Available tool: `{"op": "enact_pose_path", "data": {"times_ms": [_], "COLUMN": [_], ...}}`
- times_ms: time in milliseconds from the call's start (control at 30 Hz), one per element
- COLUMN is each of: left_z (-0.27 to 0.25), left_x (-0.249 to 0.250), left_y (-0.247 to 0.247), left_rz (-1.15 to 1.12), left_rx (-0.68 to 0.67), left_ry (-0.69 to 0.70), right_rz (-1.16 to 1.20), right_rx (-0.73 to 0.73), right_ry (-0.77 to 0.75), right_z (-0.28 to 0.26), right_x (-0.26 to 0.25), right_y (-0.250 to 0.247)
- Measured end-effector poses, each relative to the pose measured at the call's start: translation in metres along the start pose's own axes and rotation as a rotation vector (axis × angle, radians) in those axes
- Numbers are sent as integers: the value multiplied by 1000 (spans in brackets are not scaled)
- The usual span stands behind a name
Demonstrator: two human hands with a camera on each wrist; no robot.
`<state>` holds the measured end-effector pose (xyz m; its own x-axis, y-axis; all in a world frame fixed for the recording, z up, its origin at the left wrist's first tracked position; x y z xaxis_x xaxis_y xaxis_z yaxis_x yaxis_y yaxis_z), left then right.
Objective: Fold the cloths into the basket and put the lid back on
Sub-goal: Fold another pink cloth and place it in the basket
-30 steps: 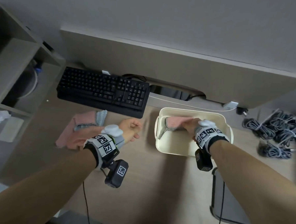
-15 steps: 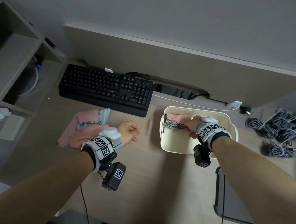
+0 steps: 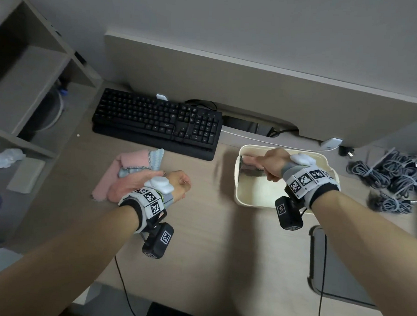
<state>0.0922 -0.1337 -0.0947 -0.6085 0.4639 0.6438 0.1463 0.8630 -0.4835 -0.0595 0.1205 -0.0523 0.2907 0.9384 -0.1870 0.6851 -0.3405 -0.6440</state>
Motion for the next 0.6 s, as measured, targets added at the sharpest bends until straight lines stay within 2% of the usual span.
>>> {"op": "enact_pose_path", "data": {"times_ms": [100,233,300,433,533,600], "left_z": [-8,-19,-28,-47,-52,-55], "left_x": [-19,-38,-48,-82,-102,-112], "left_y": [-20,-41,-51,-86,-100,-105], "left_rz": [148,308,302,444,417,401], "left_rx": [6,93,88,88,83,69], "left_ry": [15,107,119,129,130,125], "right_rz": [33,59,28,-72,-24,97], "right_rx": [-1,-18,-77,-206,-243,-296], "right_ry": [-173,-281,-291,-303,-265,-205], "right_z": [-24,-55,-65,-75,-74,-76], "right_x": [-43,-87,-103,-133,-148,-152], "right_y": [19,58,88,161,200,219]}}
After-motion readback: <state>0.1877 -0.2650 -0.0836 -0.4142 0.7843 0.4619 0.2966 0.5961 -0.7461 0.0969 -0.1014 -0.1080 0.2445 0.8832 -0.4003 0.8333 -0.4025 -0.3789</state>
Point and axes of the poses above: each hand's wrist, its own z-axis towards the middle knuckle, its own y-axis out of the palm, x = y × z, the point moved 6 cm from there along z, towards the middle knuckle, and after that the axes turned 7 degrees about y, right-handed, at the moved point
